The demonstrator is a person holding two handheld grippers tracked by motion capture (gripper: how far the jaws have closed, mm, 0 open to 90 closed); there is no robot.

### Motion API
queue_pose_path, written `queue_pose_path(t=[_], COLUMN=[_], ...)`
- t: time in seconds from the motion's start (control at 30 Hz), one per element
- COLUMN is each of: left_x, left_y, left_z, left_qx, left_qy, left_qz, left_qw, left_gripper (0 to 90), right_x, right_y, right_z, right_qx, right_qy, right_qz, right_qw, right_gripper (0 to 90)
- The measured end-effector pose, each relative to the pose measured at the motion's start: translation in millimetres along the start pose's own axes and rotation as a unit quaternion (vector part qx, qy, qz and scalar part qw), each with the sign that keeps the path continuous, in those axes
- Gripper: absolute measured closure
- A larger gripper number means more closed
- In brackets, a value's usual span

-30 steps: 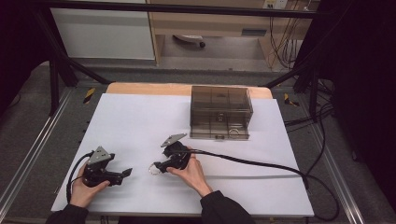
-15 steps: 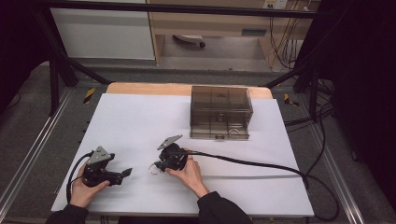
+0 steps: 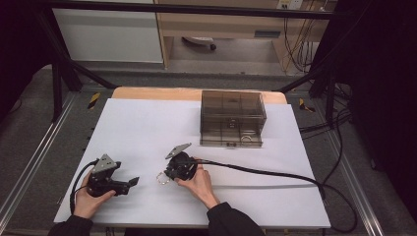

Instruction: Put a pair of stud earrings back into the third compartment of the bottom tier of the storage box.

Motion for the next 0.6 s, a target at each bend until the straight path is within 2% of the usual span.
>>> queue_pose_path(t=[0.3, 0.6], left_x=[-0.1, -0.3], left_y=[0.0, 0.1], left_z=[-0.1, -0.1], left_qx=[0.0, -0.001], left_qy=[0.0, 0.001], left_qz=[0.0, 0.0], left_qw=[1.0, 1.0], left_gripper=[5.9, 5.9], right_x=[-0.5, -0.5], right_y=[-0.2, -0.1], right_z=[0.7, 0.2], right_qx=[0.015, 0.022], right_qy=[0.0, -0.003], right_qz=[-0.007, -0.004], right_qw=[0.9999, 0.9998], right_gripper=[86.6, 87.5])
Point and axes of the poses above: each handheld gripper's, and its own axes: x roughly forward along the jaws, y roughly out of its top, z roughly to its right, the point moved 7 cm from there along x, roughly forward along the jaws, and after that the axes turned 2 degrees about z, right-handed, at the moved point
